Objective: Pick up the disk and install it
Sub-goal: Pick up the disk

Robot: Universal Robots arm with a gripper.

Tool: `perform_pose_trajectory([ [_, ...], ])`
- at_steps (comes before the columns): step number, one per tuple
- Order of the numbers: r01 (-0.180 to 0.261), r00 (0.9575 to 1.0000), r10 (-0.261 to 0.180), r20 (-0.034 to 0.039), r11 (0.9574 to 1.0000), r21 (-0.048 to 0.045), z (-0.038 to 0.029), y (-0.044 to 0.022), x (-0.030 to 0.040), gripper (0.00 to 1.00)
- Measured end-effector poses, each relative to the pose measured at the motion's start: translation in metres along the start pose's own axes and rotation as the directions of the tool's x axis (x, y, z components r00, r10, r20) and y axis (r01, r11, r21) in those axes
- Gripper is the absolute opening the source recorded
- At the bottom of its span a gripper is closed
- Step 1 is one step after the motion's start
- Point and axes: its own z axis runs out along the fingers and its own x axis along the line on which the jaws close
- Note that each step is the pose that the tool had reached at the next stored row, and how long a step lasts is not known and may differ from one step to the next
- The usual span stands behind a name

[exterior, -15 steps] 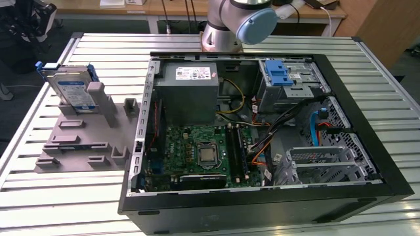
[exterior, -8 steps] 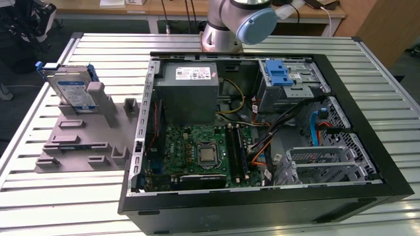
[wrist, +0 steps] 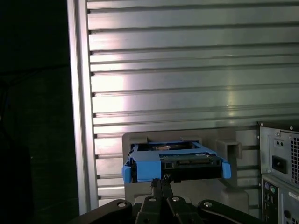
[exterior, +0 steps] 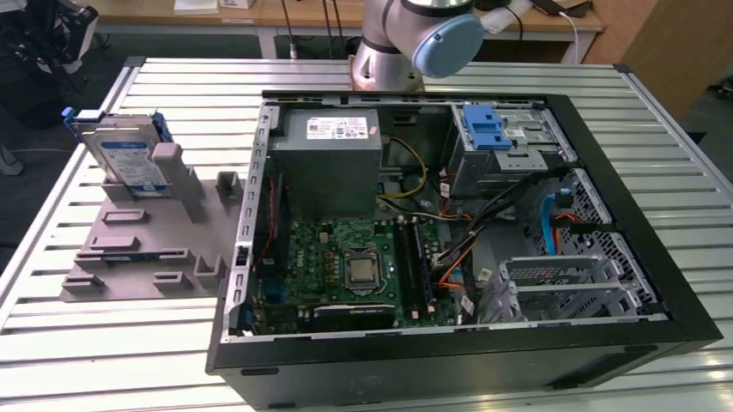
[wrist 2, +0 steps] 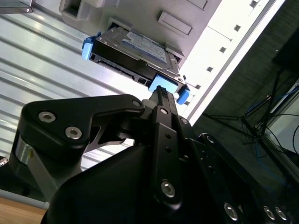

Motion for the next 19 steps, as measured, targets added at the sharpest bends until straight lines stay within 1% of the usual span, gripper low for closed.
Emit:
perform_pose_trajectory([
  [10,0.045,0.9990,-0.045,0.0003,0.9990,-0.0012,0.0001,-0.0001,0.0012,0.11],
  [19,0.092,0.9957,-0.092,0.0007,0.9957,-0.0025,0.0003,-0.0001,0.0022,0.11],
])
